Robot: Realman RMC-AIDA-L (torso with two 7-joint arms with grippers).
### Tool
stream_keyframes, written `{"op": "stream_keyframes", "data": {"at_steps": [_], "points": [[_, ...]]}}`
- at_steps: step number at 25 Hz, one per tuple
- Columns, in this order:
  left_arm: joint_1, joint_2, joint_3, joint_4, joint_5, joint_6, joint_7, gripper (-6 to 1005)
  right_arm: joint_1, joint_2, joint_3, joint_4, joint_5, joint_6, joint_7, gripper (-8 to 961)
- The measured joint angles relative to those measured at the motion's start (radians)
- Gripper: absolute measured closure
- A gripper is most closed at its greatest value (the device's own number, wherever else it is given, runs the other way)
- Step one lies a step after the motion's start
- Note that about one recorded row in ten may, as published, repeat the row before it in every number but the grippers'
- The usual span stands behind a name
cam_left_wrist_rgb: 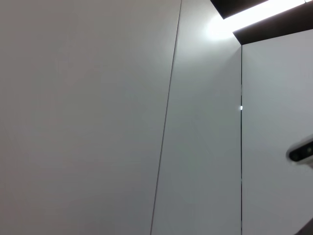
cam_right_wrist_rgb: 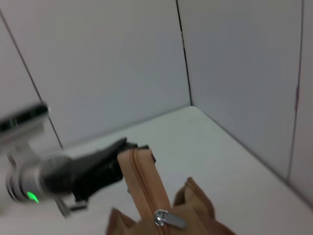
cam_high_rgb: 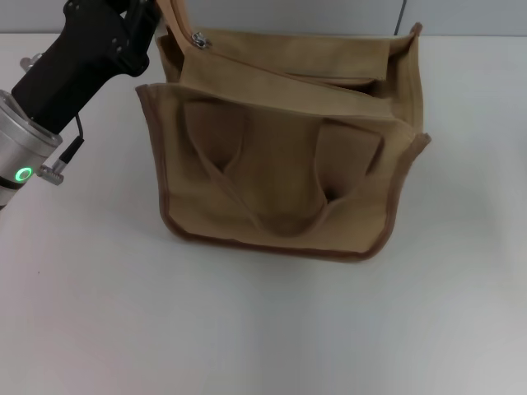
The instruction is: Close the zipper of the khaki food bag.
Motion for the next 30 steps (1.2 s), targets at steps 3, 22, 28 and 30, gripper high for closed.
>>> {"op": "stream_keyframes", "data": {"at_steps": [3,22,28,30], "points": [[0.003,0.000,0.002,-0.004,0.001,0.001,0.000,976,-0.015,0.066,-0.022,-0.149,-0.115,0.008,-0.135,169],[0.007,0.000,0.002,-0.008,0.002,0.035,0.005,976,-0.304,0.166,-0.288,-0.083,0.174,0.398,-0.696,169],[0.006,-0.001,0.001,-0.010,-0.002,0.050,0.008,976,-0.336,0.166,-0.274,0.036,0.351,0.426,-0.892,170],[0.005,-0.001,0.001,-0.010,-0.002,0.051,0.008,976,-0.341,0.165,-0.262,0.072,0.398,0.427,-0.949,170]]}}
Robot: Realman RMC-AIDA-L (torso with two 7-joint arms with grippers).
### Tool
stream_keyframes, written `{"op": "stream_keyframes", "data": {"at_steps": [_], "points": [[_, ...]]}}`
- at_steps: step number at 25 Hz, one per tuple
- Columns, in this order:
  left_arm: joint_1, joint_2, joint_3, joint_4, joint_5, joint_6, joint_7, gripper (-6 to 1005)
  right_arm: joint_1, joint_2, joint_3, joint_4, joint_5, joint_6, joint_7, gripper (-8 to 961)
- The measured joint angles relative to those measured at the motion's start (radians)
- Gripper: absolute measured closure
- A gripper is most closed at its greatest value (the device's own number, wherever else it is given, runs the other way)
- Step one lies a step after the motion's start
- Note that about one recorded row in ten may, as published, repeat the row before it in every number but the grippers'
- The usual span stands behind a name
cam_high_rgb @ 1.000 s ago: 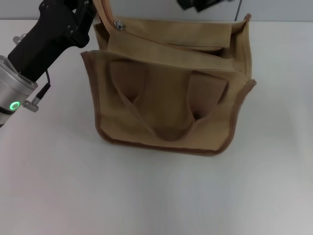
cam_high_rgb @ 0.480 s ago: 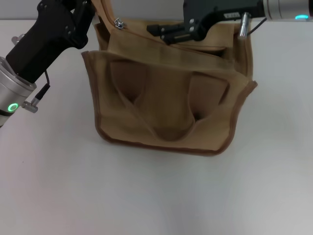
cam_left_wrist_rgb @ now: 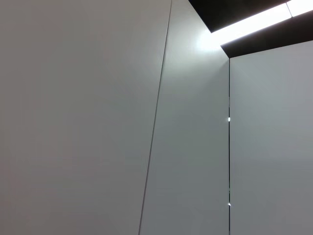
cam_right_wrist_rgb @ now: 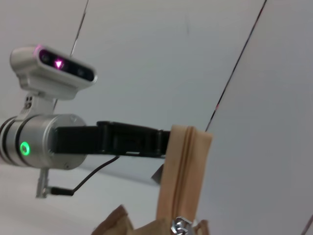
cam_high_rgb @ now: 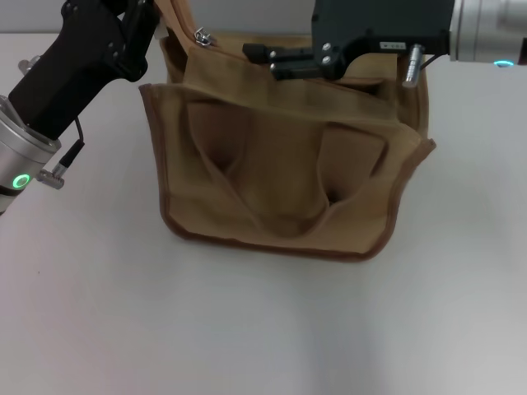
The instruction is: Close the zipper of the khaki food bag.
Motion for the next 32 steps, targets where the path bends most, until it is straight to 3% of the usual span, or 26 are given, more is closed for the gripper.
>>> {"op": "stream_keyframes", "data": {"at_steps": [9,20,32], "points": [[-0.003,0.000,-0.005,0.000,-0.002,-0.008,0.001,976,-0.015,0.000,0.035,0.060,0.091,0.014,-0.131,169],[-0.016,-0.001,-0.007,-0.002,-0.003,-0.012,0.015,976,0.061,0.003,0.027,0.213,0.158,0.051,-0.306,170],[-0.031,-0.002,-0.007,-0.002,-0.003,-0.024,0.014,977,0.080,0.005,-0.011,0.238,0.159,0.068,-0.354,169]]}}
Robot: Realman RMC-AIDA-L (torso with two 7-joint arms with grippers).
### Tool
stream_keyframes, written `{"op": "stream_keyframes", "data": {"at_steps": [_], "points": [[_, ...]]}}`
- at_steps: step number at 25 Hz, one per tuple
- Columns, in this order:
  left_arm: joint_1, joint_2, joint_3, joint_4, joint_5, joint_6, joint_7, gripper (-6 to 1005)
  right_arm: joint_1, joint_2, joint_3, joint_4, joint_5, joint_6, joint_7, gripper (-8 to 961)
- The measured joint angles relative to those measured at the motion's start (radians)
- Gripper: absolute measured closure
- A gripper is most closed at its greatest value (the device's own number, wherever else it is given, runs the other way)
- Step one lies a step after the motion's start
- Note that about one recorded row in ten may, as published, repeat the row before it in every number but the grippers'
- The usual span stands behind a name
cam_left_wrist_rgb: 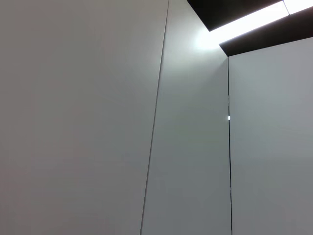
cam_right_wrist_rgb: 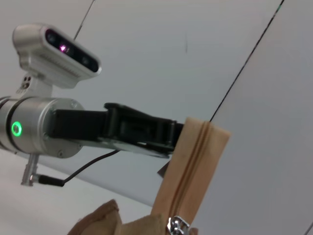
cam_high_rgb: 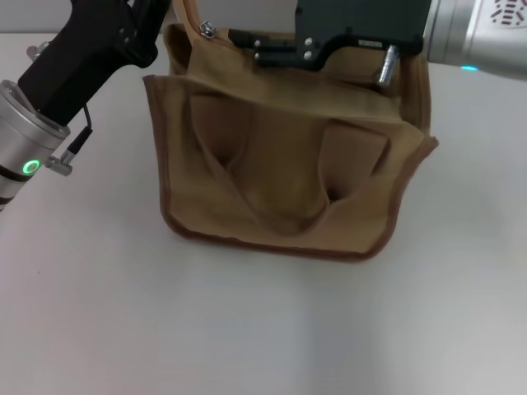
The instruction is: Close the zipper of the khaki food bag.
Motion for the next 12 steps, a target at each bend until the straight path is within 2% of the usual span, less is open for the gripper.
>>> {"op": "stream_keyframes", "data": {"at_steps": [12], "points": [[-0.006,0.000,0.000,-0.001,0.000,-0.016,-0.001,977,0.000,0.002,-0.087,-0.009,0.003,0.035,-0.031,170]]}}
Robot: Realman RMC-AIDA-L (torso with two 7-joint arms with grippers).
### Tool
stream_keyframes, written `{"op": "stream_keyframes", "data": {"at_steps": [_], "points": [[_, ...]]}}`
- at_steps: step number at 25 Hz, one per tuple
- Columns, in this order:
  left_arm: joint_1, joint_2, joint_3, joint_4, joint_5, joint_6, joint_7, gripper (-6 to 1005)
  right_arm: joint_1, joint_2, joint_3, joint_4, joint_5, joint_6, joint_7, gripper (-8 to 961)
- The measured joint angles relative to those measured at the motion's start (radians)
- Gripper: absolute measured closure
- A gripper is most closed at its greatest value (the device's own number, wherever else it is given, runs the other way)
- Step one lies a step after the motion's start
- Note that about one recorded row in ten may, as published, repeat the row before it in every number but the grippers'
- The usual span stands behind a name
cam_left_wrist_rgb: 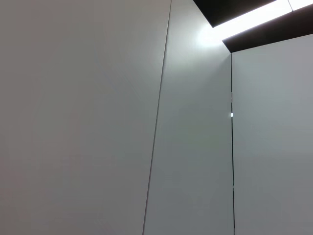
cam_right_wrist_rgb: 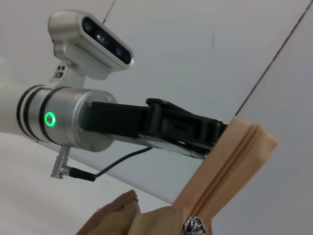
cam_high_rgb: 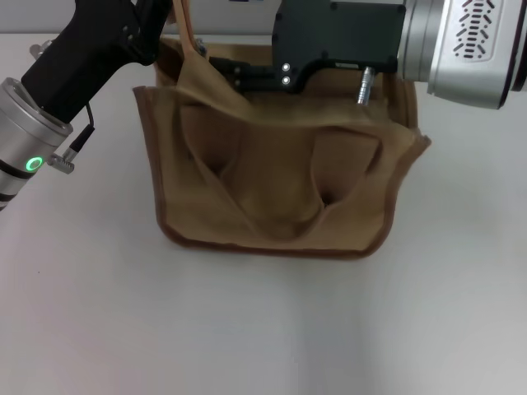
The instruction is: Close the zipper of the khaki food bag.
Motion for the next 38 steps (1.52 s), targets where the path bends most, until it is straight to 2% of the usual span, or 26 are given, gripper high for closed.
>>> {"op": "stream_keyframes", "data": {"at_steps": [9,26,38], "points": [[-0.001,0.000,0.000,-0.008,-0.001,-0.006,-0.001,977,0.005,-0.002,-0.109,-0.008,0.067,0.068,-0.034,171],[-0.008,0.000,-0.002,-0.008,-0.001,-0.041,0.000,977,0.006,0.001,-0.123,-0.006,0.062,0.078,-0.056,200],[-0.012,0.000,-0.001,-0.008,0.000,-0.050,0.001,976,0.006,0.001,-0.211,-0.013,0.071,0.171,-0.099,402]]}}
